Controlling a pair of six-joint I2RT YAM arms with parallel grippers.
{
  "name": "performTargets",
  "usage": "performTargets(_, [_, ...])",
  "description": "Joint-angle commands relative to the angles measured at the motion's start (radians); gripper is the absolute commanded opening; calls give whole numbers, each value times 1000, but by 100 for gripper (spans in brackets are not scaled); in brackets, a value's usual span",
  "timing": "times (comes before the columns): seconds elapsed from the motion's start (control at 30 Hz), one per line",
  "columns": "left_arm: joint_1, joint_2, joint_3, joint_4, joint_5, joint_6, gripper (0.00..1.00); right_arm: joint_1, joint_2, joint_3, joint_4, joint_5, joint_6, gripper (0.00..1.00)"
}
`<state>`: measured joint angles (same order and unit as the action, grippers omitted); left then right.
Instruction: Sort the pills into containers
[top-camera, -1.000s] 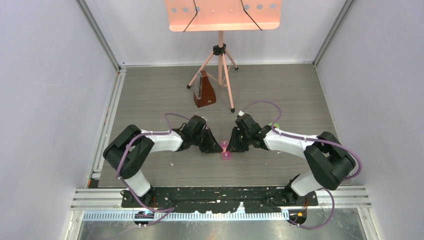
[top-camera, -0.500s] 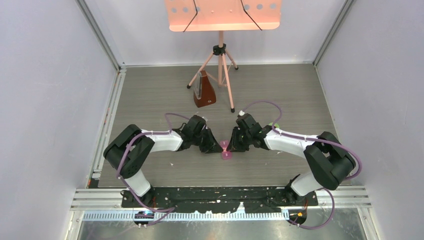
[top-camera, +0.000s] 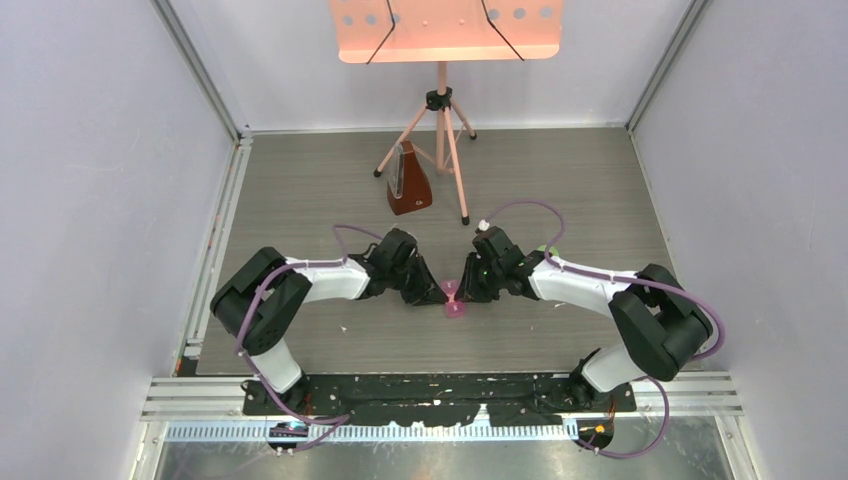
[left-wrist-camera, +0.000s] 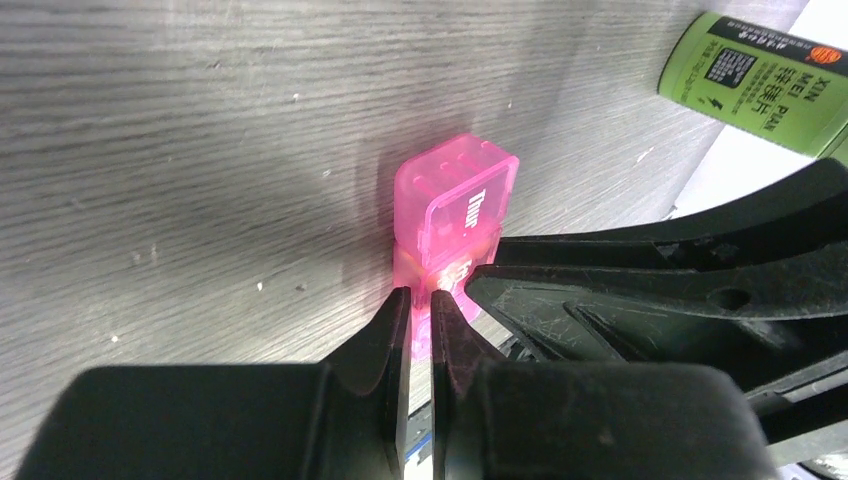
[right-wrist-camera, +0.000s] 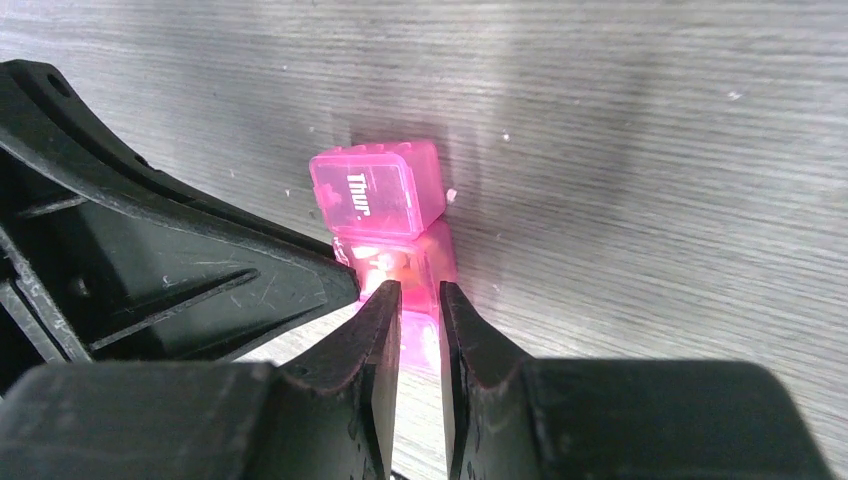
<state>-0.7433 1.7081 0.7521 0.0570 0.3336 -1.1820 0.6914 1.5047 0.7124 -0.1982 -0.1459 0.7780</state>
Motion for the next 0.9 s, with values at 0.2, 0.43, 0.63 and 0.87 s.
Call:
performTargets(0.2, [-28,106,-99,-119,-267,86,9,8,69,-54,-45,190,-52,13])
performTargets(0.43, [-28,68,-154,37,-262,127,26,8,79,-56,-30,191,-58,16])
performTargets(0.63, [-28,63,-241,232,-269,129,27,7,69,-82,6,183,-74,16])
performTargets(0.87, [-23,84,-321,432,-295,97,3,7,54,-108,52,159,-110,19])
